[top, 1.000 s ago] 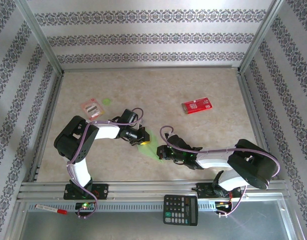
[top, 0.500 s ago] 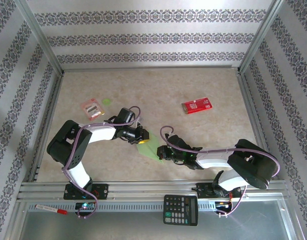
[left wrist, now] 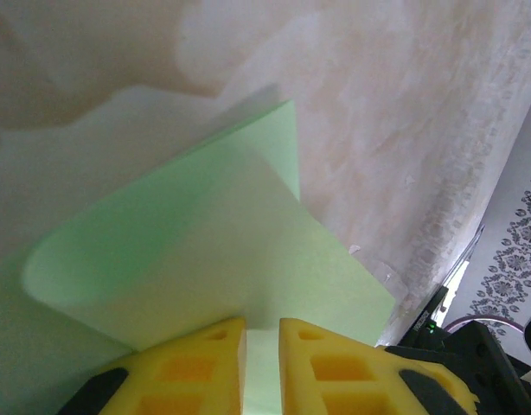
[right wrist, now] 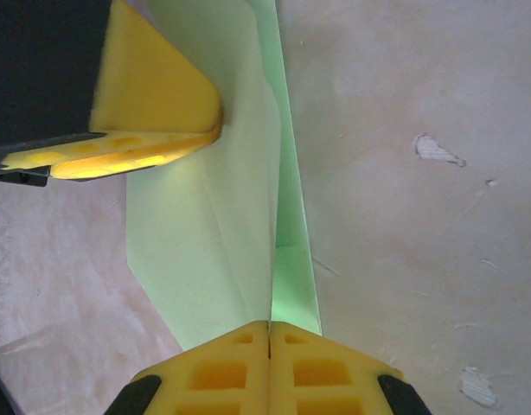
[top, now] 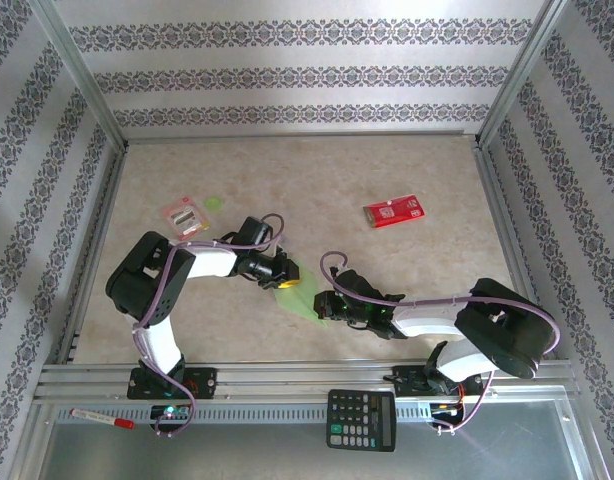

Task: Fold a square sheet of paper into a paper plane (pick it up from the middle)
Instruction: Perform the fourth fold on the wing at the bottom-center of the table.

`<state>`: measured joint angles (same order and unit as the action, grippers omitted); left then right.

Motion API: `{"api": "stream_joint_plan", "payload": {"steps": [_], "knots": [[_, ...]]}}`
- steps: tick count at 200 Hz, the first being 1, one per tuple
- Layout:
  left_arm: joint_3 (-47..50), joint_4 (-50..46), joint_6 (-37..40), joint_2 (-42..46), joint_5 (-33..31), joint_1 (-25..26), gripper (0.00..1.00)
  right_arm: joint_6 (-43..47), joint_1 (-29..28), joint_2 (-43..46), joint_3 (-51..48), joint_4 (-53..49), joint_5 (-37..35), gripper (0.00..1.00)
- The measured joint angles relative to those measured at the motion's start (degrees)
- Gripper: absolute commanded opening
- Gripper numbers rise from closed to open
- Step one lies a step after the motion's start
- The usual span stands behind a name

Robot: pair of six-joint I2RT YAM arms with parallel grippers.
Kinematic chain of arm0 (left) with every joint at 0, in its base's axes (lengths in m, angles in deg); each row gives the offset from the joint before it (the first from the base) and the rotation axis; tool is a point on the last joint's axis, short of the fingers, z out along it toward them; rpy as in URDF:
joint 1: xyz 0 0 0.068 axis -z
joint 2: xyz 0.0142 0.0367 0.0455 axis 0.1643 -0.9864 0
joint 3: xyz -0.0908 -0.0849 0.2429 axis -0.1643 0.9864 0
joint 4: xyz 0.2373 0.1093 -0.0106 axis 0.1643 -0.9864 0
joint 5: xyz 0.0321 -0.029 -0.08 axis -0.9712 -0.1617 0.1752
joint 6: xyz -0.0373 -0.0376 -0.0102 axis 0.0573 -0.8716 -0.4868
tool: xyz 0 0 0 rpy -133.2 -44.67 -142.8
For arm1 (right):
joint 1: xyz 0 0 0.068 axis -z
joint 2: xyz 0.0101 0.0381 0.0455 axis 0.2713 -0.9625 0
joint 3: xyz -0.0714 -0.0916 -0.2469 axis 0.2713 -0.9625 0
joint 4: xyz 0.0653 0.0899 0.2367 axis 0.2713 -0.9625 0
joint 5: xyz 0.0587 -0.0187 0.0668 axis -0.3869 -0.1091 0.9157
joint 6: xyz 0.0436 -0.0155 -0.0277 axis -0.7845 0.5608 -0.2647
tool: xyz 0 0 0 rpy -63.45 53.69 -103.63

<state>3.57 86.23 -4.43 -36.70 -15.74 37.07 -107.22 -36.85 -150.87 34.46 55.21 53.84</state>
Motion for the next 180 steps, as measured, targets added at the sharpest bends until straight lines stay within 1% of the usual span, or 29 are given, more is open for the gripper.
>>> {"api": "stream_joint_plan", "payload": {"steps": [8,37,87,140,180], "knots": [[0.00,0.02,0.02,-0.20,0.13,-0.15,0.14,0.00,0.00,0.00,0.00,-0.02,0.00,0.00],[0.00,0.20,0.68,-0.61,0.44,-0.37,0.11,0.02,0.00,0.26,0.00,-0.07,0.00,0.06],[-1.22,0.66,3.30,-2.45,2.62,-0.79,0.10,0.35,-0.15,2.25,-0.02,-1.60,0.35,0.13],[-4.13,0.57,7.02,-5.20,4.90,-0.83,0.10,2.25,-1.84,6.91,-1.25,-6.05,0.22,0.15],[-5.03,0.55,8.52,-6.08,5.97,-0.96,0.11,3.61,-3.34,7.50,-1.90,-9.51,-1.01,0.12]]}}
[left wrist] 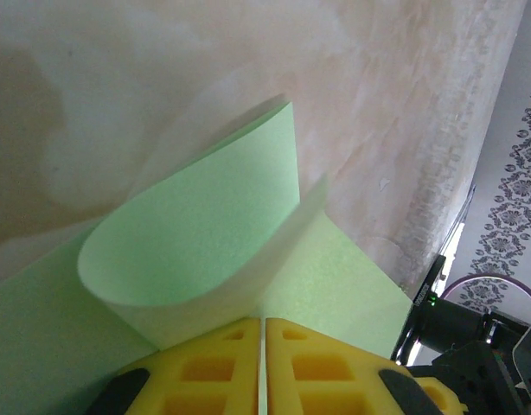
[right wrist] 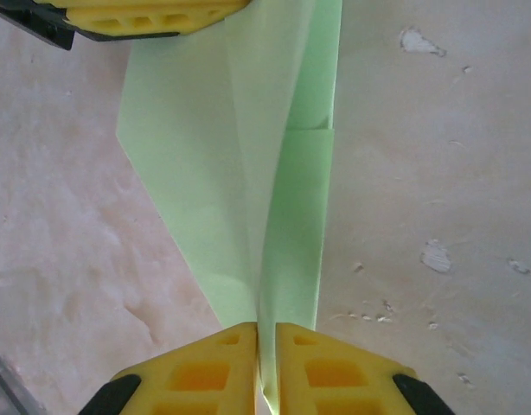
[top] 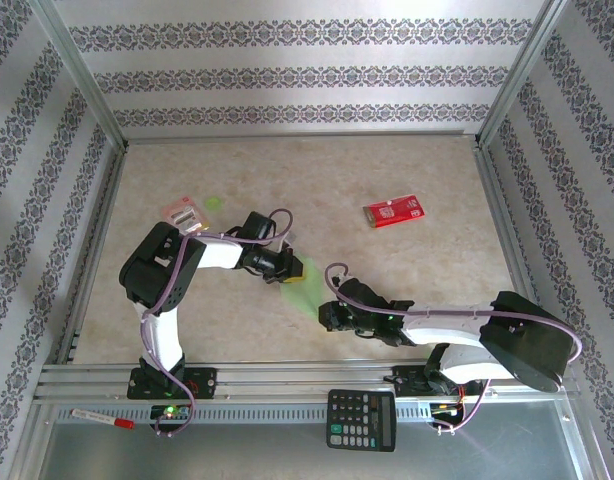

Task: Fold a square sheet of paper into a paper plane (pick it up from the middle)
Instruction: Perform the fourth fold on the wing at the bottom-center of the table.

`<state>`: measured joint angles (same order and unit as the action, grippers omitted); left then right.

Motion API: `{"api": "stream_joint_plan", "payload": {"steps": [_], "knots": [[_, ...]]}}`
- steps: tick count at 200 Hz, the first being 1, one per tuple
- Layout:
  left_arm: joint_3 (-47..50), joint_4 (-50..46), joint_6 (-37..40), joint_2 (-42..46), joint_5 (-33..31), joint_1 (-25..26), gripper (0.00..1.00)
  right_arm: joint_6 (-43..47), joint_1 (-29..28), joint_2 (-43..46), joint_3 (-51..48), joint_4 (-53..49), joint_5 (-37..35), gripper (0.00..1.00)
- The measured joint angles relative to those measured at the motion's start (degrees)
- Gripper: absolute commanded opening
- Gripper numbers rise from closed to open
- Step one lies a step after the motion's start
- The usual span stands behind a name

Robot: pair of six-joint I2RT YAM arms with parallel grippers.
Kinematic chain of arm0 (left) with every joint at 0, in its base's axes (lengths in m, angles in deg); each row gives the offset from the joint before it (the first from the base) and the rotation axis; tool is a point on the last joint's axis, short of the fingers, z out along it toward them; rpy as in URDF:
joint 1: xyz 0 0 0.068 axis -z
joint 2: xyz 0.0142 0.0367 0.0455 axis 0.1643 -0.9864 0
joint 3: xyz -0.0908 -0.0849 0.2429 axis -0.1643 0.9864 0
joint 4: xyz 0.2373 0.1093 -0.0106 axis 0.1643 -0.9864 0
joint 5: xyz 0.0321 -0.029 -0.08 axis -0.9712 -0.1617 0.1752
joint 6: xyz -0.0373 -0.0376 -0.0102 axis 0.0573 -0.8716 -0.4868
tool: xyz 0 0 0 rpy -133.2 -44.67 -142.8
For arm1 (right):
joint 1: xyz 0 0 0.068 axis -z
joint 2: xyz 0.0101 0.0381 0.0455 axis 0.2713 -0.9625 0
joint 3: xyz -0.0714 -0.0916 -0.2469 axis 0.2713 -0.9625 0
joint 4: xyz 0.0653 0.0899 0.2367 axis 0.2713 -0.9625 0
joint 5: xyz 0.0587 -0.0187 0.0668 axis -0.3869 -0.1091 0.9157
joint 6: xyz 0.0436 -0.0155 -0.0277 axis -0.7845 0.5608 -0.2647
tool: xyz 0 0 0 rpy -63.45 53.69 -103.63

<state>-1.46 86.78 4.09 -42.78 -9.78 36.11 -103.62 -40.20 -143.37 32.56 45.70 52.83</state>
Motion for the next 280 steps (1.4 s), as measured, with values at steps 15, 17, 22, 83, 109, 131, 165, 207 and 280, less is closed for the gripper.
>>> {"api": "stream_joint_plan", "payload": {"steps": [15,17,22,83,109,131,165,207,280], "knots": [[-0.24,-0.13,0.28,-0.22,0.26,-0.07,0.11,0.37,-0.11,-0.28,0.07,-0.24,-0.26,0.10],[-0.31,-0.17,0.31,-0.24,0.26,-0.04,0.11,0.39,-0.11,-0.35,0.09,-0.31,-0.28,0.10],[-0.44,-0.24,0.37,-0.33,0.35,-0.07,0.11,0.61,-0.11,-0.59,0.26,-0.44,-0.33,0.10],[-1.53,-0.90,1.18,-0.96,0.39,-0.15,0.11,1.62,-0.11,-3.58,2.60,-1.22,-0.26,0.03],[-1.60,-1.07,1.57,-0.98,0.44,-0.15,0.13,1.64,-0.11,-4.04,2.71,-1.18,-0.22,0.02],[-1.70,-1.09,1.64,-0.98,0.68,-0.15,0.16,1.60,-0.11,-4.13,2.71,-1.05,-0.17,0.01],[-1.22,-1.05,1.49,0.00,0.52,-0.15,0.22,1.07,-0.11,-4.33,2.71,-0.55,-0.11,0.00],[2.54,-1.14,0.15,5.27,0.02,-0.15,0.29,-0.28,-0.17,-4.31,2.69,0.22,-0.33,0.00],[2.91,3.39,-5.18,6.71,2.19,-0.15,0.33,-1.86,-0.59,-4.31,2.64,0.35,-1.44,0.00]]}}
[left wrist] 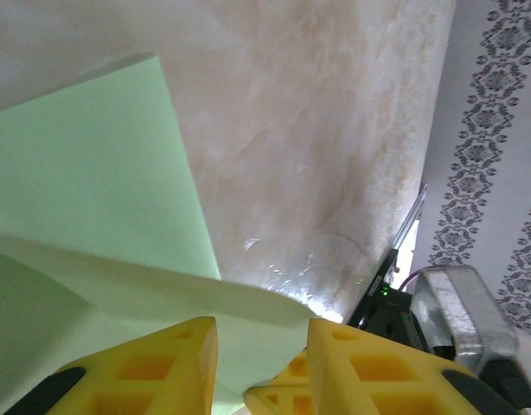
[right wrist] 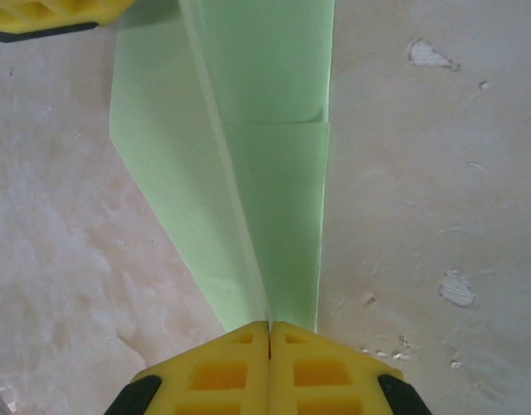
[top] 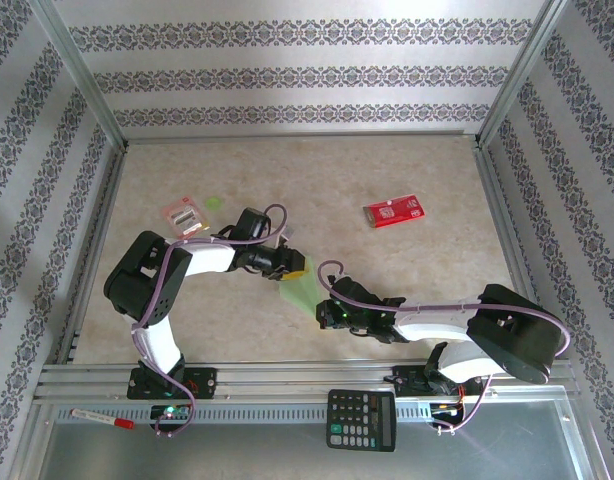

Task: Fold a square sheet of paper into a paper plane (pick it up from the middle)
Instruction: Perform the fourth fold on the wing at the bottom-center of the table.

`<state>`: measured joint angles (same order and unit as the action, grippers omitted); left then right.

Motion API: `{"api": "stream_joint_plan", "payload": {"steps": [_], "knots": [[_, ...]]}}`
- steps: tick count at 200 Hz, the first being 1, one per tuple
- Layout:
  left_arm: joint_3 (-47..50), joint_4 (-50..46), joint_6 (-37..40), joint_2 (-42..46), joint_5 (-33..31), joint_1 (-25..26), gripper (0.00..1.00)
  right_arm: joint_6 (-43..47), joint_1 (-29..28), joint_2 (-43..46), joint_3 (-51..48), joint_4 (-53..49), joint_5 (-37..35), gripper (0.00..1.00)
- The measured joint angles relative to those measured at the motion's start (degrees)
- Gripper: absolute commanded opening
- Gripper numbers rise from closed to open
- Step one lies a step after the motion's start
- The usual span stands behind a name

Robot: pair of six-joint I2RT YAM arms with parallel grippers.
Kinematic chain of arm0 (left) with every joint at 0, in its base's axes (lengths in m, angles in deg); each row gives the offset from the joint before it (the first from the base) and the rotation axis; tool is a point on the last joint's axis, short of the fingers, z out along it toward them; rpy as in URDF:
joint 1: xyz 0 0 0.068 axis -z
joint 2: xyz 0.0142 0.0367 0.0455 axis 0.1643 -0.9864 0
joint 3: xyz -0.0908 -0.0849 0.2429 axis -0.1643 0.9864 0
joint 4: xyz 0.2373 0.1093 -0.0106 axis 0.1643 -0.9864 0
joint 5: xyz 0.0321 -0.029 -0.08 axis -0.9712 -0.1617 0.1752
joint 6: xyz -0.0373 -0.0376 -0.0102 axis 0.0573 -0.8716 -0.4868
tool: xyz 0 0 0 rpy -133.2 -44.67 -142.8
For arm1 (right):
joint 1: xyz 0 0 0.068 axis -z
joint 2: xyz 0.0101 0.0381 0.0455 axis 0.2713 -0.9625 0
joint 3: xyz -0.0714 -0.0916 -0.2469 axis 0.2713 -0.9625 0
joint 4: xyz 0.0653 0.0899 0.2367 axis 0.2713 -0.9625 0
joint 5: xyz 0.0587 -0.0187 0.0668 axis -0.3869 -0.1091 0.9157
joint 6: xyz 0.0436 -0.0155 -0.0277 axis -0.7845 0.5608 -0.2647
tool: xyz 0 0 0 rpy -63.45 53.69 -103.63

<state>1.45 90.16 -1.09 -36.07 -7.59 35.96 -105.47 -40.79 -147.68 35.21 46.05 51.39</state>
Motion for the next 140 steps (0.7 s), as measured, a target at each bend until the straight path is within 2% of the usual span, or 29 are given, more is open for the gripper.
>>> {"api": "stream_joint_plan", "payload": {"steps": [40,140], "knots": [[-0.22,3.65,-3.26,-1.38,0.76,0.00,0.34,-0.02,0.00,-0.02,0.00,0.00,-0.15,0.00],[-2.05,3.45,-3.19,-6.19,-1.38,-1.46,0.32,-0.42,-0.17,-0.17,-0.22,0.44,-0.63,0.00]]}}
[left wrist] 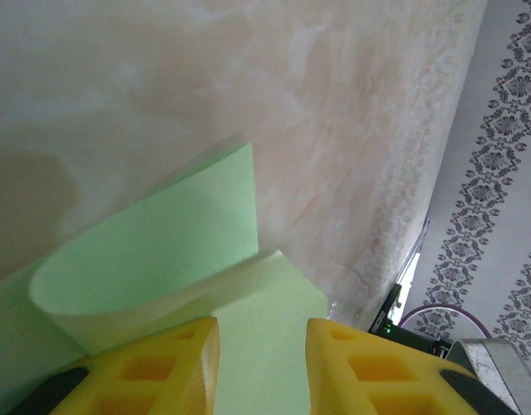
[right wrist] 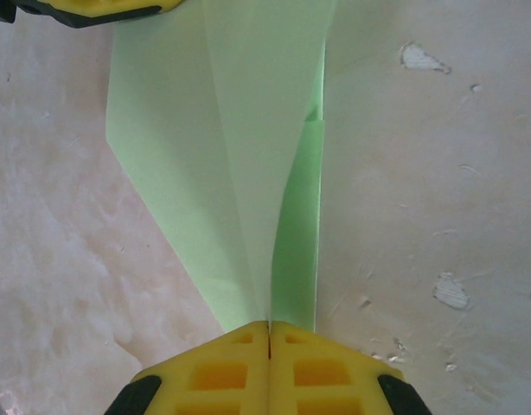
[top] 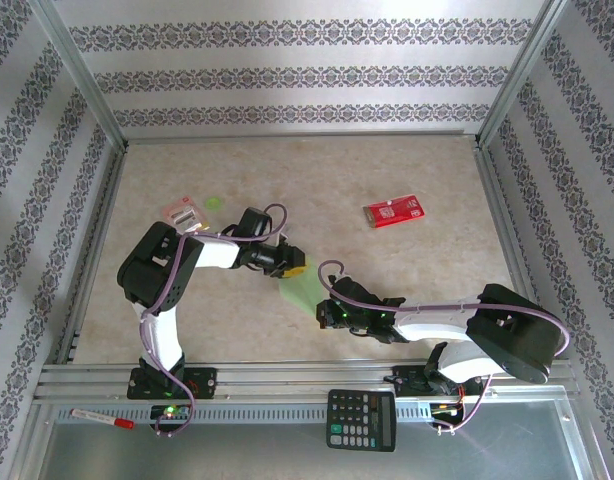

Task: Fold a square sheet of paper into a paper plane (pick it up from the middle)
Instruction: Perform the fourth fold on the wing at the bottom-center of the table.

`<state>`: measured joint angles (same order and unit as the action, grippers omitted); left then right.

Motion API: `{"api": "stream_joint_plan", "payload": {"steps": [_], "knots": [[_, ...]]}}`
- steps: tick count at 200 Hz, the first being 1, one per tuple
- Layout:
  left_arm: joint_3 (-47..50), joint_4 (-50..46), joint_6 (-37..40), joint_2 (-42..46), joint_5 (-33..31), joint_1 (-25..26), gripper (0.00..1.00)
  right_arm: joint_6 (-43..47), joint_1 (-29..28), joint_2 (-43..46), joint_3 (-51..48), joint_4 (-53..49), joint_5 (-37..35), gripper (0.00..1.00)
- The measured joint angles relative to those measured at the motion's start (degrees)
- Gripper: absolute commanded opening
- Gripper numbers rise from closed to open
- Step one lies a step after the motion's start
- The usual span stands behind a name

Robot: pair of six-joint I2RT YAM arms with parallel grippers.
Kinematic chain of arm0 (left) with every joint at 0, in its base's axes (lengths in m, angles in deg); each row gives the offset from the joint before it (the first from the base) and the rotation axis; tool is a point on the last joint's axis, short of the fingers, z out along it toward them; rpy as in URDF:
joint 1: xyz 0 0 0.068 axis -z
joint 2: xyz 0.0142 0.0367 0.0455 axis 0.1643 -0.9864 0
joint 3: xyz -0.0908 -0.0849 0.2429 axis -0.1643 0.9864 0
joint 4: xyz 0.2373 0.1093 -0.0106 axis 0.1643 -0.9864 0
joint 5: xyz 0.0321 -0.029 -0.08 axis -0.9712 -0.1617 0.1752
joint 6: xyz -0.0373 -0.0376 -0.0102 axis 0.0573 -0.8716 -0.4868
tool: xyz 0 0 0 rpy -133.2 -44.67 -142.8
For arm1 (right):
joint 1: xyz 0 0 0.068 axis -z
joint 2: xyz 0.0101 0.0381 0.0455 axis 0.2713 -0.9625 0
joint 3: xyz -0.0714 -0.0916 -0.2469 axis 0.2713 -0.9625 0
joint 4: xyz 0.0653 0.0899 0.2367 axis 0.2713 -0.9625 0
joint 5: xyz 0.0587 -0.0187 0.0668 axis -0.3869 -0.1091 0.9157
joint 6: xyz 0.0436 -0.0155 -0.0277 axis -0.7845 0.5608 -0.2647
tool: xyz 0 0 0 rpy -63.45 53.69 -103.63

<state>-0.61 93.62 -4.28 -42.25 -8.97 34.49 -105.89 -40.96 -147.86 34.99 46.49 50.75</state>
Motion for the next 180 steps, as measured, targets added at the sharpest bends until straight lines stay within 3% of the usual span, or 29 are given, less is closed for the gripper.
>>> {"api": "stream_joint_plan", "payload": {"steps": [120,180], "knots": [[0.13,-0.04,3.82,-0.57,0.81,-0.94,0.29,0.02,-0.13,1.09,-0.17,0.15,-0.11,0.05],[0.13,-0.04,5.38,-0.85,1.79,-1.33,0.29,0.48,1.51,1.46,-0.15,0.17,2.45,0.02]]}}
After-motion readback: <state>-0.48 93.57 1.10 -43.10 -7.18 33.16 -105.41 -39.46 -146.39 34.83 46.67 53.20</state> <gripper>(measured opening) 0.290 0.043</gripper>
